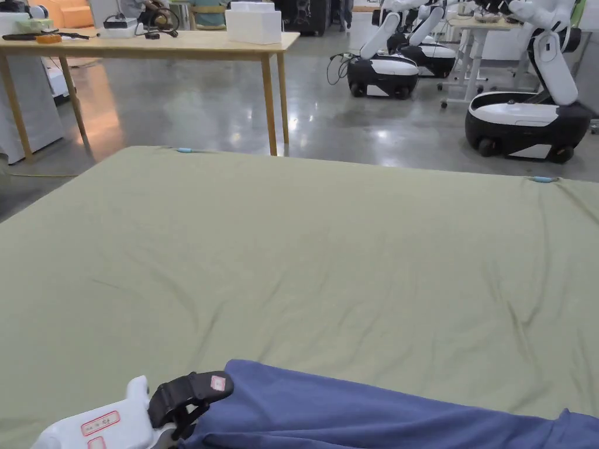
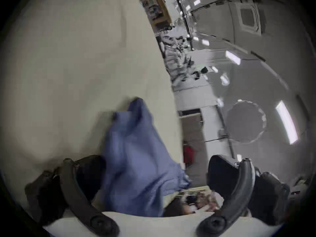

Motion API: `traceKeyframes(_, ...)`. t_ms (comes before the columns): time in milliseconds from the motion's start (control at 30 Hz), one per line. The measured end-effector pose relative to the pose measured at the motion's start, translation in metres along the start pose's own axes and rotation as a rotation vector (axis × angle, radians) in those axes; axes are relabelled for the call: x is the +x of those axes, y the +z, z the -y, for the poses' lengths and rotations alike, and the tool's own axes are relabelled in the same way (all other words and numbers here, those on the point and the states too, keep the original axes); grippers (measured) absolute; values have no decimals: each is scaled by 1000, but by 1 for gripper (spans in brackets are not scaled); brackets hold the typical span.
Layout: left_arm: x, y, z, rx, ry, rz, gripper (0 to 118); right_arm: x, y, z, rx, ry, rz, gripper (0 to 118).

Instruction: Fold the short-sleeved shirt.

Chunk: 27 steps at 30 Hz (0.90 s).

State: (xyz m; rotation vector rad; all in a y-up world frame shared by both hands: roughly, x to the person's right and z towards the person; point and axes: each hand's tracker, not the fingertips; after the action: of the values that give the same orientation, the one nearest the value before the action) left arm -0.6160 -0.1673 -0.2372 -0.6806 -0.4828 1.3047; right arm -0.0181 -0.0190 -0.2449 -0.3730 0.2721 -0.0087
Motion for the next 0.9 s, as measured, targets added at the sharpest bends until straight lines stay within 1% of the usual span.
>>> traceKeyframes(33,9,-16,10,-18,-10,11,112,0,-1,-2,-1,0,-1,9)
traceKeyframes(67,10,-28,12,-14,-25,-52,92,-1,-3,-3,-3,-1,-2,9)
traceKeyframes(100,8,-43,16,-10,-28,-167,32,-2,-3,-3,-4,-1,1,9)
traceKeyframes(133,5,-55,20,-10,-43,-301,7,-1,-4,-4,-5,-1,2,9)
traceKeyframes(167,-11,-49,8,20,-72,-263,6,-1,-4,-4,-8,-2,1,9)
traceKeyframes(200,-2,-44,3,39,-58,-160,5,-1,-3,-4,-11,-2,1,9)
traceKeyframes(233,6,-40,0,56,-40,-235,5,0,-2,-3,-14,1,4,9)
traceKeyframes(333,29,-15,4,134,-225,-350,5,0,1,-5,-21,15,3,9)
traceKeyframes(367,32,-4,0,170,-251,-384,4,-2,4,-6,-24,19,4,9)
traceKeyframes(433,41,9,-6,171,-283,-425,4,-1,5,-6,-25,18,3,9)
traceKeyframes(533,80,6,6,145,-513,-580,4,4,5,-3,-29,4,-4,9)
traceKeyframes(567,97,-5,15,150,-597,-614,4,4,4,-3,-32,4,-4,9)
traceKeyframes(633,138,-29,49,143,-813,-640,4,2,3,-1,-35,6,-7,9)
traceKeyframes(700,178,-71,94,116,-1049,-673,4,2,3,-1,-35,0,-16,9)
traceKeyframes(767,201,-113,133,48,-1211,-666,4,1,3,2,-31,0,-18,9)
traceKeyframes(833,207,-159,167,-52,-1253,-668,4,1,5,4,-24,4,-19,9)
traceKeyframes(900,193,-208,199,-160,-1325,-686,4,0,8,7,-19,13,-15,9)
